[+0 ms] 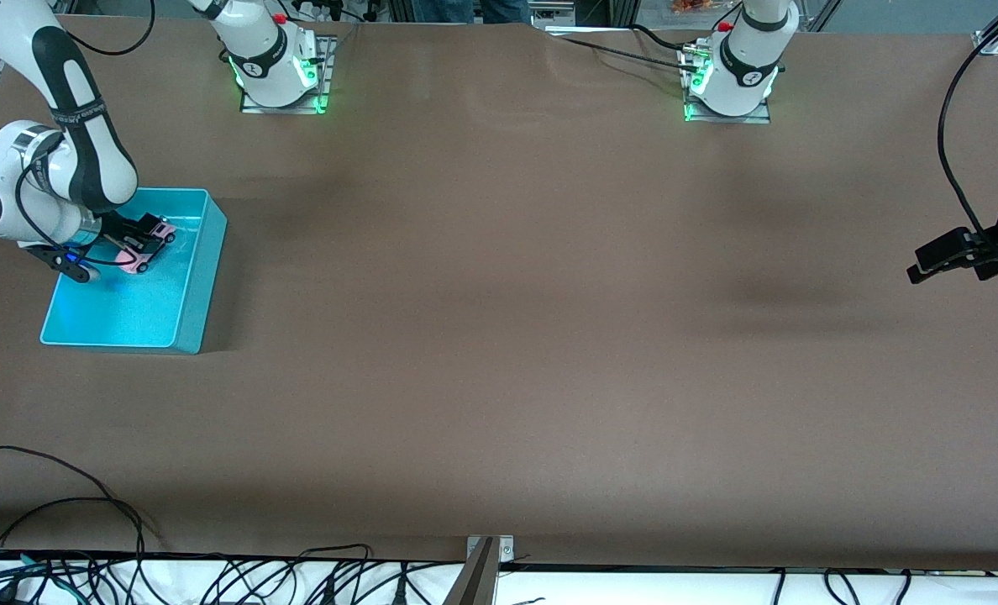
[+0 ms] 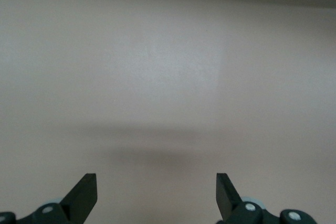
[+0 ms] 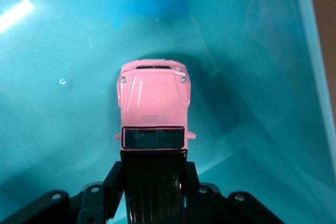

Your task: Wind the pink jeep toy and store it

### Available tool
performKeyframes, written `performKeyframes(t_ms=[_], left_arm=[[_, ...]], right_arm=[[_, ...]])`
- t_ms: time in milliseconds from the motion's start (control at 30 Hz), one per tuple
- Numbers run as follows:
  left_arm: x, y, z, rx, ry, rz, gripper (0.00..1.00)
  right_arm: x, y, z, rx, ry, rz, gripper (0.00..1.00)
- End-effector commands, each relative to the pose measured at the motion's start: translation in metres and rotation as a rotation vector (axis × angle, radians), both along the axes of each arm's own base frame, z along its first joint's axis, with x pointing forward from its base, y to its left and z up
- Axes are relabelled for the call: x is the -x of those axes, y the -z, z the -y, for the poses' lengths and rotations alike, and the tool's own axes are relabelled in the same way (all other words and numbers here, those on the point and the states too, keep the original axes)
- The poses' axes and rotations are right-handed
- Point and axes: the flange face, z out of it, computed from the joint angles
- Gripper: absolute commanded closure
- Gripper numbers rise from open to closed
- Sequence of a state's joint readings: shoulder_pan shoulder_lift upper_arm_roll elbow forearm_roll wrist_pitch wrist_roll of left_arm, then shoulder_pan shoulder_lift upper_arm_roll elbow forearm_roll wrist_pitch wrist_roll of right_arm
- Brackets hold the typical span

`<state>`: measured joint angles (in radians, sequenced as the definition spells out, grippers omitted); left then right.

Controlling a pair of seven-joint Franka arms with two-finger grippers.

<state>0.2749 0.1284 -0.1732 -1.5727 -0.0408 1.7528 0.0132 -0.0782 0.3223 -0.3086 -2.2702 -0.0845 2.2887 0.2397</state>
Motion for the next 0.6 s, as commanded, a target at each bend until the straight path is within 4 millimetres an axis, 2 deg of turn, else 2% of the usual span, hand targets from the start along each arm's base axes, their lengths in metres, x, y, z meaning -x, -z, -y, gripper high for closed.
performKeyframes(t_ms=[0,133,300,433,567], left_arm=[[0.0,-0.004,0.0,0.019,0.017,0.009,0.0],[0.0,-0.004,0.0,0.018,0.017,0.007,0.0],[0.0,-0.005,0.0,0.018,0.014,0.01,0.0],[0.001,-0.007,0.001,0.017,0.014,0.013,0.0],[0.001,-0.007,-0.006,0.018,0.009,0.015,0.0]], right_arm=[[0.003,-0.009,0.001,0.008,-0.007,0.001,0.0],[0.002,-0.025,-0.004,-0.006,-0.009,-0.016,0.0],[-0.011,-0.059,-0.009,-0.009,-0.021,0.029,0.0],[-0.026,-0.083,-0.032,-0.011,-0.062,0.084,0.0],[-0.031,-0.107,-0.039,-0.003,-0.058,0.132,0.0]])
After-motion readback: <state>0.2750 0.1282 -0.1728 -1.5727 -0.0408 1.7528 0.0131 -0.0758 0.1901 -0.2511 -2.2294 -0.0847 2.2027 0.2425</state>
